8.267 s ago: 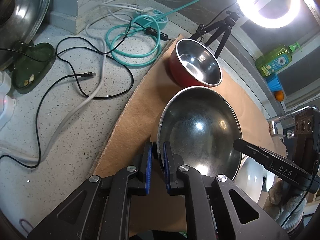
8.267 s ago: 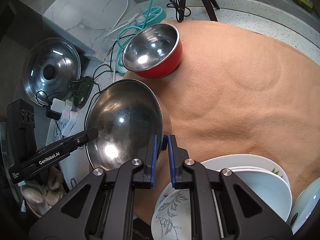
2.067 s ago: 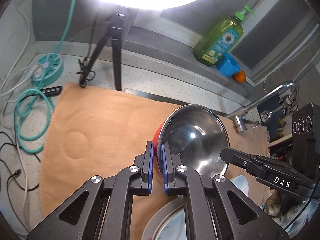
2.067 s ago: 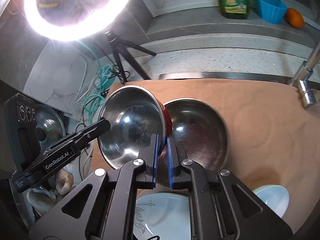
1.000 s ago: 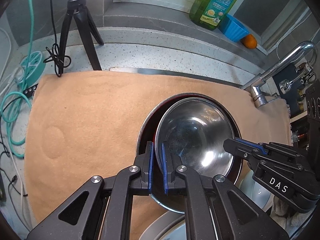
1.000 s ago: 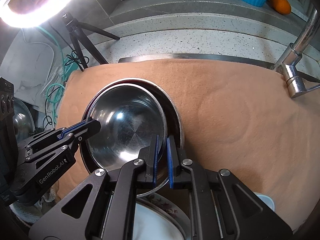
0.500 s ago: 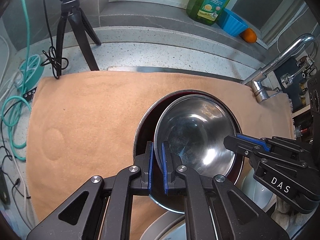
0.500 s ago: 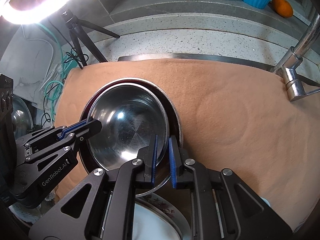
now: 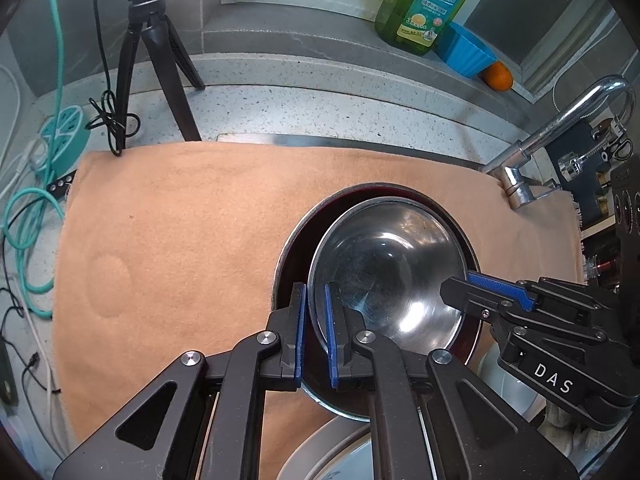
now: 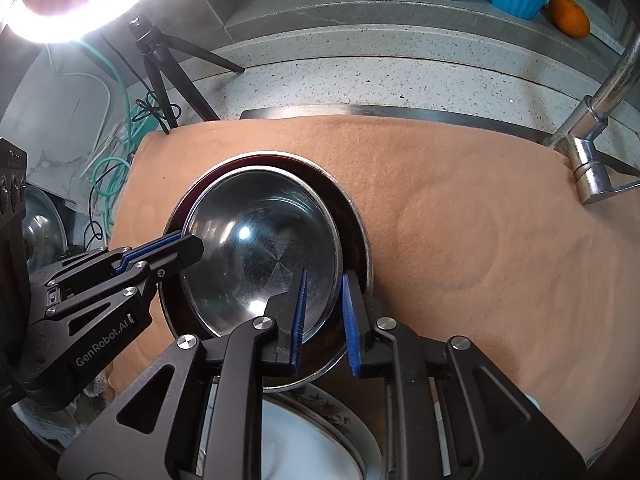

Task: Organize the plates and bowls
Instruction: 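Carry the red-sided steel bowl with both grippers into the large steel bowl, then open both grippers and move them to the pale blue bowl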

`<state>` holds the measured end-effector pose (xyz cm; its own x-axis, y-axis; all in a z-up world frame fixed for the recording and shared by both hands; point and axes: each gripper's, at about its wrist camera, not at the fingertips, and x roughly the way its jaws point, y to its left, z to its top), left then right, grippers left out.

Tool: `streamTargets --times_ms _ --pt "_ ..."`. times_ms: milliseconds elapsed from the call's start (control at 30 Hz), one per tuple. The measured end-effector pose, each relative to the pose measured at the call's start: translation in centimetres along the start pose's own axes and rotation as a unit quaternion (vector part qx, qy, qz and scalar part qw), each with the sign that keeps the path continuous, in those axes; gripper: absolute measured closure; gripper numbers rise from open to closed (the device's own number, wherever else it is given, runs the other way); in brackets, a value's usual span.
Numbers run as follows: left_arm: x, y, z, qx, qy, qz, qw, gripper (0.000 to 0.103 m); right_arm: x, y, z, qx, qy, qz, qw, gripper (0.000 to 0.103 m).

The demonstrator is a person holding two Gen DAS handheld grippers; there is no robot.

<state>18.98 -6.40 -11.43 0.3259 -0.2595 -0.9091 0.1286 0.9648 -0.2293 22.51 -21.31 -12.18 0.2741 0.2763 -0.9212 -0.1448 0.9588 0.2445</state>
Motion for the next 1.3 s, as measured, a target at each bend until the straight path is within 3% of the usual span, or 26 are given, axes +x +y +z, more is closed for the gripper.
streamTargets --times_ms 100,200,667,900,1000,1300 --pt "-0.4 0.2 0.0 -0.001 -0.004 -0.002 1.0000 0.095 -0.4 0.0 0.0 0.002 -0.005 0.005 1.000 0.084" --pt "-0.9 0.2 -0.1 -0.004 -0.009 -0.004 0.9999 0.095 -1.0 -0.1 0.0 0.001 -0.013 0.008 1.000 0.076" --pt "-3.9 -1.8 -1.4 -0.002 -0.030 -0.054 0.9981 0.095 -6.7 -2.1 -2.0 0.003 -0.063 0.032 0.998 0.076" --pt "-3.7 -4.8 -3.0 0.014 -0.008 -0.099 0.9950 0.095 -8.7 -5.5 -4.3 0.028 -0.076 0.034 0.996 0.074" --pt "-3.2 -6.1 -3.7 0.020 0.003 -0.112 0.9935 0.095 -9.5 -7.7 -5.5 0.050 -0.081 0.037 0.995 0.061" --pt "-0.9 -10.1 -6.0 0.038 0.046 -0.145 0.9876 0.095 -10.4 -13.3 -9.5 0.104 -0.078 0.034 0.991 0.061"
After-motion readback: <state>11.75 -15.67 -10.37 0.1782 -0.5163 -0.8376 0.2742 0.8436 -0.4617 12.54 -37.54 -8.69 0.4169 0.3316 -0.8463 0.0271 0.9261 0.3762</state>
